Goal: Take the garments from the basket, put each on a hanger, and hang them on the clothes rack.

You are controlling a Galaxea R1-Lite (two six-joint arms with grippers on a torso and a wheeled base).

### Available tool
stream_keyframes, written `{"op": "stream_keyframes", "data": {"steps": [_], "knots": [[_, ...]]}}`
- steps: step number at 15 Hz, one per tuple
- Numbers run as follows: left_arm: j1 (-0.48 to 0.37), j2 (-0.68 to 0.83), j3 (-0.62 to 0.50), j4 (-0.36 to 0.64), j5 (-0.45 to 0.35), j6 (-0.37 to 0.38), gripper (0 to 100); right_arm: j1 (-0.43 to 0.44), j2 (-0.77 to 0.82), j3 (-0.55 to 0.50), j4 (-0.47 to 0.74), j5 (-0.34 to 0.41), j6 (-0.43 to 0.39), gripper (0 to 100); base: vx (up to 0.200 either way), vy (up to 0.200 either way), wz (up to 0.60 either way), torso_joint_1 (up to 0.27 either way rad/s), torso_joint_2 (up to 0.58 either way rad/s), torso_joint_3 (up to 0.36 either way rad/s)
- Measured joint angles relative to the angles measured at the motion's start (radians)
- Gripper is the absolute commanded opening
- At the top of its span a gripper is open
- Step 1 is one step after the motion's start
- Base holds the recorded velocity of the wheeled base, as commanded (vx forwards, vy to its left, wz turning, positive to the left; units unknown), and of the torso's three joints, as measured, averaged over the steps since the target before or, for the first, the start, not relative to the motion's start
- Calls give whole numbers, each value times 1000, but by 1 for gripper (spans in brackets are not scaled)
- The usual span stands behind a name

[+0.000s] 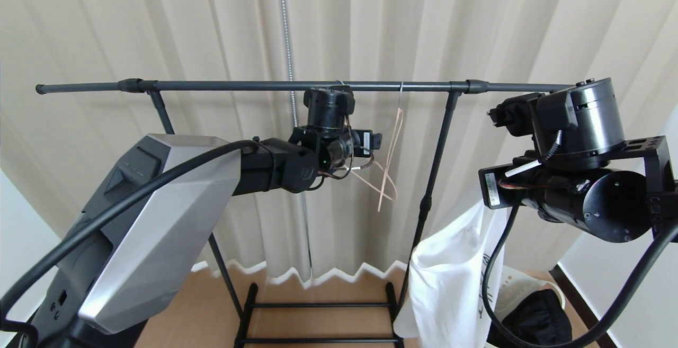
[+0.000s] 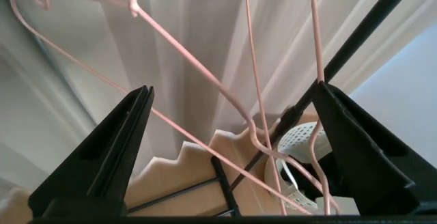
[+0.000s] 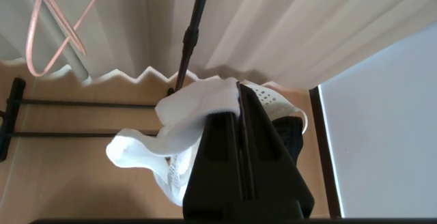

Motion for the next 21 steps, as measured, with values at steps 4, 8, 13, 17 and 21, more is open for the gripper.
{"op": "stream_keyframes", "data": {"steps": [4, 8, 13, 17, 21], "knots": [[-1, 22, 0, -11, 23, 0, 100, -14, 0, -11, 0, 1, 0, 0, 0, 0, 0, 0, 0, 0], [-3, 66, 0, -20, 58, 0, 100, -16, -1, -13, 0, 1, 0, 0, 0, 0, 0, 0, 0, 0], [2, 84, 0, 25, 127, -1, 100, -18, -4, -13, 0, 1, 0, 0, 0, 0, 0, 0, 0, 0], [4, 53, 0, 96, 183, -4, 100, -18, -5, -17, 0, 1, 0, 0, 0, 0, 0, 0, 0, 0], [5, 12, 36, 101, 187, -4, 100, -17, -12, -18, 0, 0, 0, 0, 0, 0, 0, 0, 0, 0]]}}
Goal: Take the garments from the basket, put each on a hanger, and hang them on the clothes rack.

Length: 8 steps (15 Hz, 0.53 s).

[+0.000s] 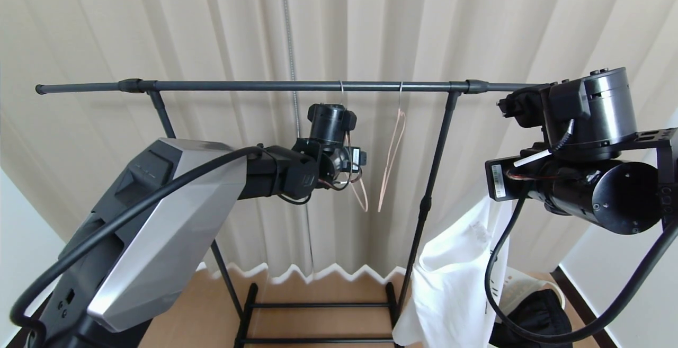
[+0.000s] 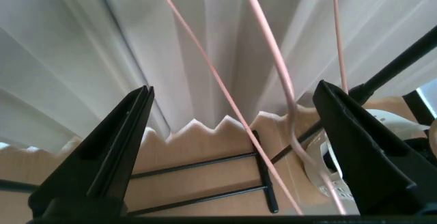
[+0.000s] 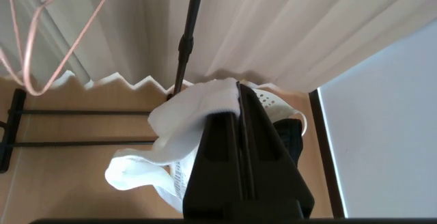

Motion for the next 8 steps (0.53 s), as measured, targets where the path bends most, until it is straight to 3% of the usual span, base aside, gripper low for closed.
{"op": "stream_keyframes", "data": {"steps": [8], "knots": [[9, -10, 38, 4, 14, 23, 100, -1, -4, 1, 0, 0, 0, 0, 0, 0, 0, 0, 0, 0]]}}
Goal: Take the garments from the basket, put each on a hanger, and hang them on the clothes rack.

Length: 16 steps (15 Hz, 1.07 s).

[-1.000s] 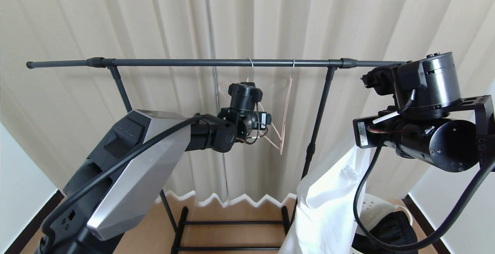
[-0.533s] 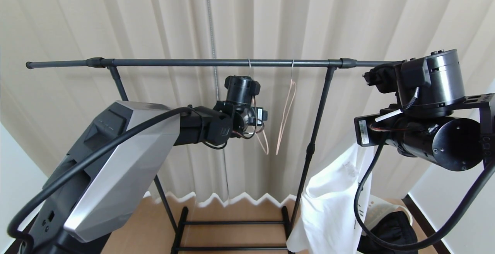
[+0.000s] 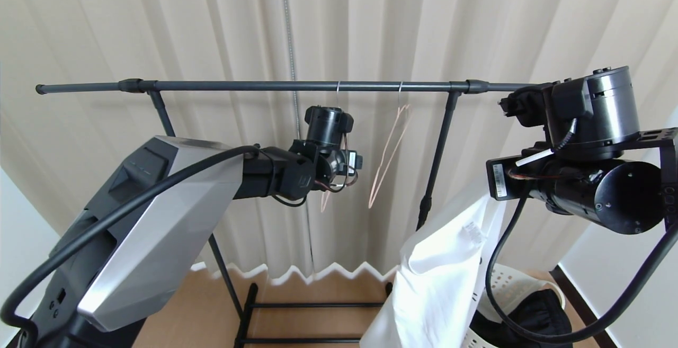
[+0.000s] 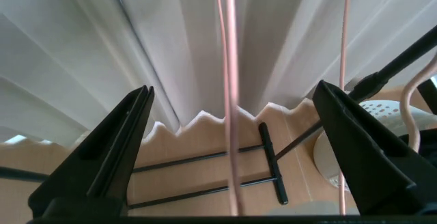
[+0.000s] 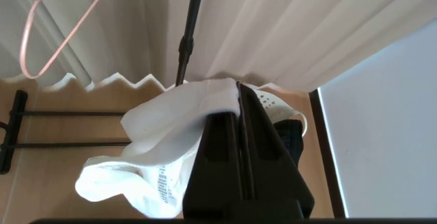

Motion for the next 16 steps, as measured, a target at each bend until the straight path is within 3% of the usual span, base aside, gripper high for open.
{"op": "stream_keyframes", "data": {"steps": [13, 14, 16], "knots": [[34, 45, -41, -11, 12, -6, 100, 0, 1, 1, 0, -1, 0, 0, 0, 0, 0, 0, 0, 0], [34, 47, -45, -11, 11, -9, 0, 0, 1, 1, 0, -1, 0, 0, 0, 0, 0, 0, 0, 0], [32, 49, -46, -10, 10, -10, 0, 0, -1, 1, 0, -1, 0, 0, 0, 0, 0, 0, 0, 0]]}}
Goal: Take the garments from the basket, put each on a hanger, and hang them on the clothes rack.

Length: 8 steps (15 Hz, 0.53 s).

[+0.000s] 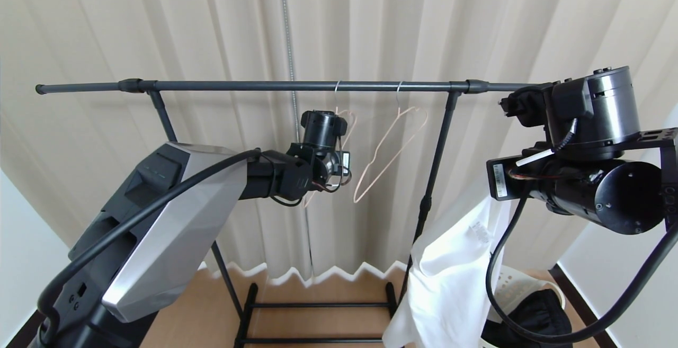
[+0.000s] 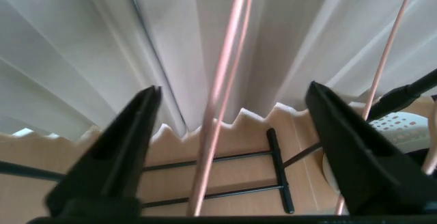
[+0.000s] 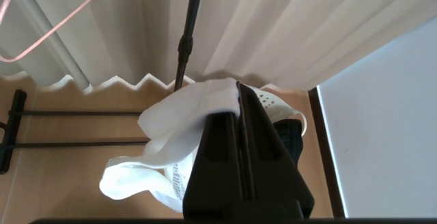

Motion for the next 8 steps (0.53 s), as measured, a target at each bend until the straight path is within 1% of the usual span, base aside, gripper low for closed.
{"op": "stream_keyframes", "data": {"steps": [8], "knots": [[0, 0, -3, -4, -4, 0, 0, -7, -6, -1, 0, 0, 0, 0, 0, 0, 0, 0, 0, 0]]}}
